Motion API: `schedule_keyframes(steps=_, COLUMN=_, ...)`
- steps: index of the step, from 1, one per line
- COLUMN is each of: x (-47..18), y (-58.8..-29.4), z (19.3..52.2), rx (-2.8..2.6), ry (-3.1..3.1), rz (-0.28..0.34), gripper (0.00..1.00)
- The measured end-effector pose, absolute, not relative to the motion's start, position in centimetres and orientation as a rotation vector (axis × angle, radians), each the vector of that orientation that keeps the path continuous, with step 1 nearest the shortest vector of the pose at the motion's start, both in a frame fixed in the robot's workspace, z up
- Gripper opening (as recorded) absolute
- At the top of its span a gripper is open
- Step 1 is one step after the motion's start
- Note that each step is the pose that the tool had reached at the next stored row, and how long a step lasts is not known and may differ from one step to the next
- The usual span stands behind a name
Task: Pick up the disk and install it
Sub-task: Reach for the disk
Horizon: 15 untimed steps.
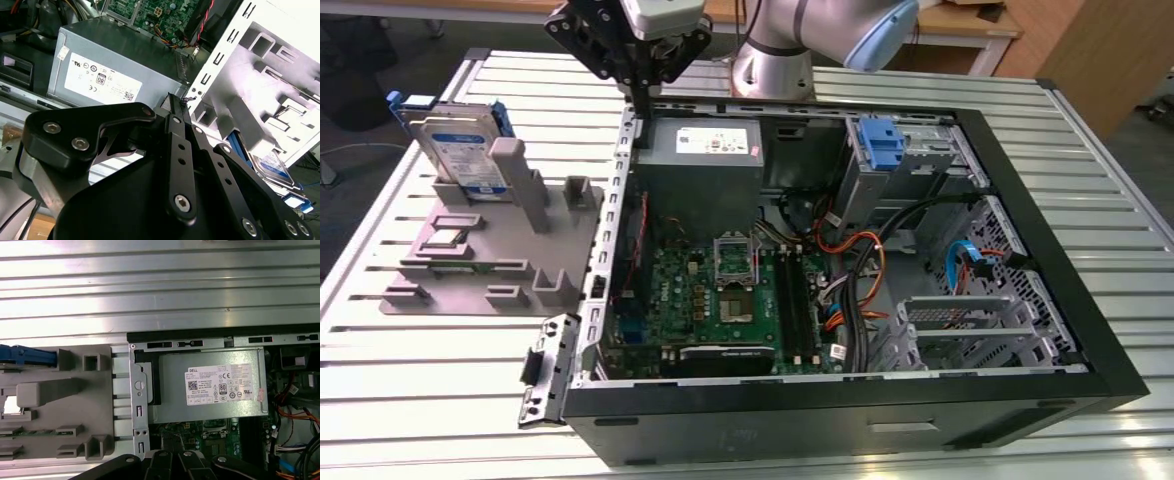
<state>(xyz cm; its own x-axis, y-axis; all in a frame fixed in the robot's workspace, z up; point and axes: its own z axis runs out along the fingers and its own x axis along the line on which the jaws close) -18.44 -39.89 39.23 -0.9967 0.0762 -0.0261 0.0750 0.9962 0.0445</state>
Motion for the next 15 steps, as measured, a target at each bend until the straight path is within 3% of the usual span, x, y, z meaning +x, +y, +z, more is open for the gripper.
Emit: schedule_keyframes(steps=15, x=-19.7, y=-39.9, z=39.2, rx=0.118, ry=3.111, rz=0.068, gripper=0.11)
